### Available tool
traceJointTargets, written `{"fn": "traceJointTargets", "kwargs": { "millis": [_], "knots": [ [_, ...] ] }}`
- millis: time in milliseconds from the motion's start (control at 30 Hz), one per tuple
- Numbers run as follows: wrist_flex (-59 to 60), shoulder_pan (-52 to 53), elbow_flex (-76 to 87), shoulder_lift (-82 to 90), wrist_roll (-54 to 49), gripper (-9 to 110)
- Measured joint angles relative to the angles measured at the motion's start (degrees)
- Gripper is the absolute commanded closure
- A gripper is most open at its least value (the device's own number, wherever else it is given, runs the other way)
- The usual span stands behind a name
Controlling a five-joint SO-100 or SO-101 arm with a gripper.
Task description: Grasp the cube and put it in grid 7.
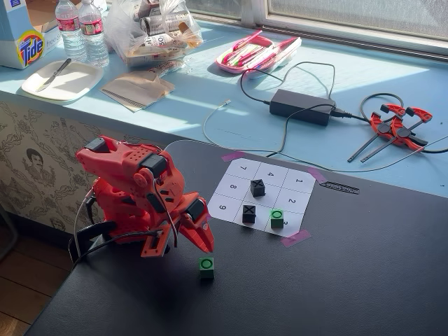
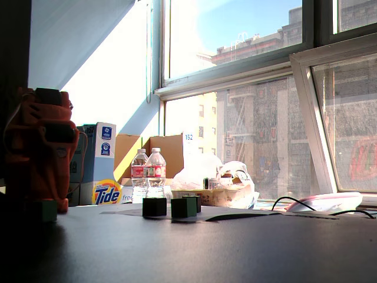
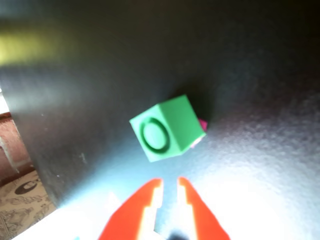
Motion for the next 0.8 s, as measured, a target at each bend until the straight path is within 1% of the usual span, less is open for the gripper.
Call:
{"fn": "traceJointTargets", "kwargs": {
  "millis": [200, 300, 367, 533, 633, 800],
  "knots": [
    [-0.79, 0.35, -0.62, 0.0, -3.43, 99],
    [-0.7, 0.35, -4.66, -1.41, -5.27, 98],
    [0.26, 0.44, -9.84, -4.66, -7.73, 95],
    [7.29, 2.11, -26.72, -15.38, -20.13, 82],
    [12.57, 3.96, -35.6, -23.82, -30.32, 78],
    [16.17, 9.23, -46.05, -41.48, -41.13, 71]
  ]
}}
